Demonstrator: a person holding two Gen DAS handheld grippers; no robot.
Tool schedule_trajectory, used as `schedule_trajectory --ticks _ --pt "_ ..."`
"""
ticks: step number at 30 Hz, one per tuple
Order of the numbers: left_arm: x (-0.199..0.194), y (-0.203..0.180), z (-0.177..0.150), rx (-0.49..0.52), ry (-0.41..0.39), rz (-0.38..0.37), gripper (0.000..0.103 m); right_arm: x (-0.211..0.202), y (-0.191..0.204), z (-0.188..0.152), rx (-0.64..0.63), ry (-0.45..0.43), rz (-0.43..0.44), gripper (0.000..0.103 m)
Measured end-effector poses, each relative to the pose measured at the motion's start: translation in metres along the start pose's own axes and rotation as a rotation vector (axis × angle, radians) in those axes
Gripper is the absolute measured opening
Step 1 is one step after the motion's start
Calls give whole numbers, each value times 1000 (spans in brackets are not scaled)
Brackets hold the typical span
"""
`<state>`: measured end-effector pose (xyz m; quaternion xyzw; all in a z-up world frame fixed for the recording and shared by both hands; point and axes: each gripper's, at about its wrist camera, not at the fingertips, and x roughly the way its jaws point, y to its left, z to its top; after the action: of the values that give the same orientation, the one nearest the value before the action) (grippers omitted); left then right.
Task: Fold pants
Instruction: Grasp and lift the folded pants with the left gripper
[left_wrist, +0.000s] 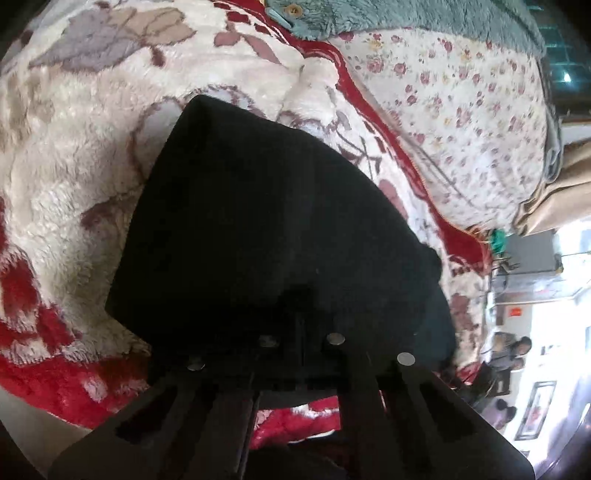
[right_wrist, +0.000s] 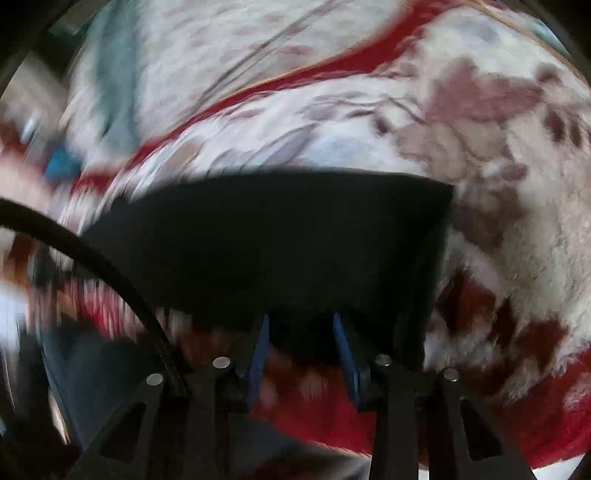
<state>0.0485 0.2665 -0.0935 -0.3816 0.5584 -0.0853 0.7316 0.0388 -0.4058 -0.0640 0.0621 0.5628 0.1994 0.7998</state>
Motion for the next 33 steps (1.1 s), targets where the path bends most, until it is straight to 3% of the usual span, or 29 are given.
schedule_trajectory --ticks 1,3,5,9,13,15,17,19,20,21,24,28,31,33 --pt "0 -2 -1 14 -2 6 3 -4 -1 -7 -34 29 -24 33" --pt "1 -4 0 21 -1 18 3 -8 -14 -14 26 60 -5 33" --pt "1 -6 0 28 4 30 2 -17 -20 -15 65 55 -74 33" --pt "1 -8 -1 31 6 40 2 -51 0 0 67 -134 -115 33" --pt "1 -9 -1 26 -4 42 2 -54 57 29 -19 -295 -69 37" --pt "2 -10 -2 32 -8 53 2 -34 81 41 -95 -281 -57 39" --pt "3 -13 -2 40 -10 68 2 3 96 49 -158 -192 -72 39" --pt "3 -15 -2 49 -12 83 2 37 90 46 -193 -72 -175 39" --pt "3 -16 -2 55 -13 91 2 43 83 42 -195 -50 -186 39" --pt "4 -16 -2 58 -13 95 2 35 75 39 -186 -91 -135 39" --pt "6 -16 0 59 -8 98 2 18 55 33 -100 -82 -132 39" --pt "1 -24 1 50 2 136 2 5 61 42 -48 -68 -143 39" --pt "-15 -65 -7 155 -47 182 4 -6 84 62 -43 -169 -98 39" --pt "-19 -99 -14 227 -51 120 4 -3 99 75 -40 -198 -37 40"
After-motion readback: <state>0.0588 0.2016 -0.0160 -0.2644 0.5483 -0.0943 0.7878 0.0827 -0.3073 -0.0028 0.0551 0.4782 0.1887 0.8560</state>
